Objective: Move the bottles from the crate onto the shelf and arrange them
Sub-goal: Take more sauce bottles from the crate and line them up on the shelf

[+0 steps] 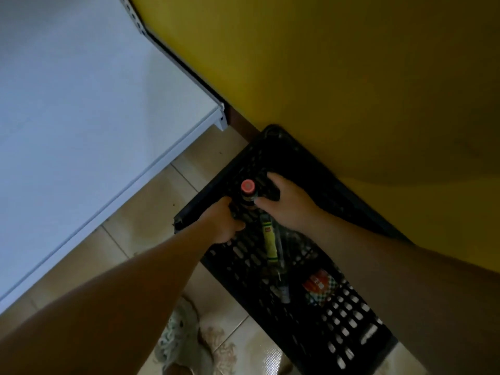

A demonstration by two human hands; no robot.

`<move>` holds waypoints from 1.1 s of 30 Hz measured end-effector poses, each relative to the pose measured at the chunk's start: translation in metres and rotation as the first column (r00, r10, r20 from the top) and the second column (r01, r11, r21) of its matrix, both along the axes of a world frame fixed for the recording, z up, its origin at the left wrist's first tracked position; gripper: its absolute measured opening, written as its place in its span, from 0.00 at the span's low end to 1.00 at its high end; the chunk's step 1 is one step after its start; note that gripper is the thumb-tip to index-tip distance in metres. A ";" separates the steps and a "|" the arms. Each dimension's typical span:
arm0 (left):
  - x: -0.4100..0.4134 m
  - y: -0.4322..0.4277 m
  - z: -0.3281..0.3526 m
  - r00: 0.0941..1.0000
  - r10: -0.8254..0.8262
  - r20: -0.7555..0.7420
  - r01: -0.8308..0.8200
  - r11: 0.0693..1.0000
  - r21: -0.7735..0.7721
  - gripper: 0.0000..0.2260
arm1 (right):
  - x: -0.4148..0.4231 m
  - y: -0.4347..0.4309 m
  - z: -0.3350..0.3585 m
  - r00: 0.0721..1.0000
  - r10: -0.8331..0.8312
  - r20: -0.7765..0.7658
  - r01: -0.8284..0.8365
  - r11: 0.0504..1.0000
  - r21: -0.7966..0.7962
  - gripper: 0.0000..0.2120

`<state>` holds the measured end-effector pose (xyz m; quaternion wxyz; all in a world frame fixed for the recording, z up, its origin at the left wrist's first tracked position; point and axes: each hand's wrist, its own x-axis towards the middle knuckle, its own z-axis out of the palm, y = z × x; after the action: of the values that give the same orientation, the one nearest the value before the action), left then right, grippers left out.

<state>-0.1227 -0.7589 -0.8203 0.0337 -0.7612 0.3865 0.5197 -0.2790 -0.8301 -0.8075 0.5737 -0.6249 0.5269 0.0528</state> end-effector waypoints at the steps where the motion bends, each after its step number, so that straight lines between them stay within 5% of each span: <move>1: 0.003 -0.003 -0.015 1.000 -0.002 -0.012 0.002 1.000 -0.010 0.32 | 0.011 -0.003 -0.014 1.000 0.005 0.007 -0.005 1.000 -0.023 0.38; 7: 0.014 -0.008 -0.069 0.991 0.013 -0.130 -0.015 1.000 -0.016 0.37 | 0.045 -0.001 -0.058 1.000 0.026 0.008 -0.024 0.985 -0.172 0.19; 13: 0.012 0.016 -0.033 0.967 0.053 -0.249 -0.061 0.998 -0.025 0.39 | 0.024 0.012 0.003 0.997 -0.076 0.020 0.078 0.963 -0.259 0.15; 18: 0.007 0.043 0.079 0.917 0.011 -0.400 -0.100 0.974 -0.201 0.41 | 0.007 0.032 0.143 0.983 -0.073 0.171 0.126 0.939 -0.321 0.09; 26: 0.006 0.088 0.319 0.791 0.038 -0.610 -0.260 0.924 -0.279 0.38 | 0.010 0.059 0.396 0.822 -0.381 0.424 0.509 0.825 -0.245 0.03; 33: -0.023 0.142 0.528 0.799 0.107 -0.592 -0.474 0.718 -0.510 0.37 | -0.005 0.092 0.579 0.870 -0.081 0.487 0.240 0.932 -0.273 0.14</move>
<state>-0.1460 -0.6170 -0.2924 -0.4175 -0.6083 0.4023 0.5421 -0.2844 -0.7386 -0.2280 0.5751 -0.6583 0.4249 -0.2355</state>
